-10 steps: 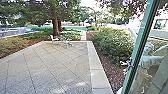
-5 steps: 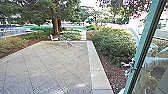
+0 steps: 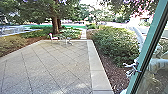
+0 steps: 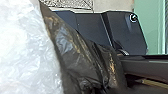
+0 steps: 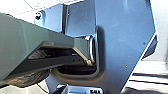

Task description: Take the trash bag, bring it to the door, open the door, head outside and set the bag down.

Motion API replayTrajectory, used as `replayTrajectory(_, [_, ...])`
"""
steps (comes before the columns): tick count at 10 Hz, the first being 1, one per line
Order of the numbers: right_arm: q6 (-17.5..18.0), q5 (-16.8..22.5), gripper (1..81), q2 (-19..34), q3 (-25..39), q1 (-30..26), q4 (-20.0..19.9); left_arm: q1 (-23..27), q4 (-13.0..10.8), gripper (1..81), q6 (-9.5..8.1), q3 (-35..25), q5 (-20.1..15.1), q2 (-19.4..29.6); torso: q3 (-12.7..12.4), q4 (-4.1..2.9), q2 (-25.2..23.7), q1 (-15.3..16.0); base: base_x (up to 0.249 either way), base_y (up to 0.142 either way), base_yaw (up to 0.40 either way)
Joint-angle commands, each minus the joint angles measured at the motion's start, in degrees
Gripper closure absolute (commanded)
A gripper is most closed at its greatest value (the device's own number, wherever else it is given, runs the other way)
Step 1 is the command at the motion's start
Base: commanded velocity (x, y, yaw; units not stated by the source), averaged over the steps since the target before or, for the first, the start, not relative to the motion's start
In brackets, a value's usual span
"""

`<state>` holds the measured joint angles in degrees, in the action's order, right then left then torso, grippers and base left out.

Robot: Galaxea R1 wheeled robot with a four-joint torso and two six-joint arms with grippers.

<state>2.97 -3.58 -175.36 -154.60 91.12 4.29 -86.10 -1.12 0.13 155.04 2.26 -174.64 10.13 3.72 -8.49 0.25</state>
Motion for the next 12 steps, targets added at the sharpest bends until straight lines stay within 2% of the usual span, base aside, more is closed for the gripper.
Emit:
replayTrajectory(1, [-0.2,3.2,1.0,-0.4,0.5,-1.6,0.4,2.3,-0.5,81.1,0.31,-0.4,-3.0,-0.3,0.0,0.00,0.0,0.0,0.090,0.000,0.000])
replayTrajectory(12, [-0.7,3.1,1.0,-0.4,0.5,-1.4,0.3,2.3,-0.5,81.1,0.31,-0.4,-3.0,-0.3,0.0,0.00,0.0,-0.1,0.093,0.000,0.000])
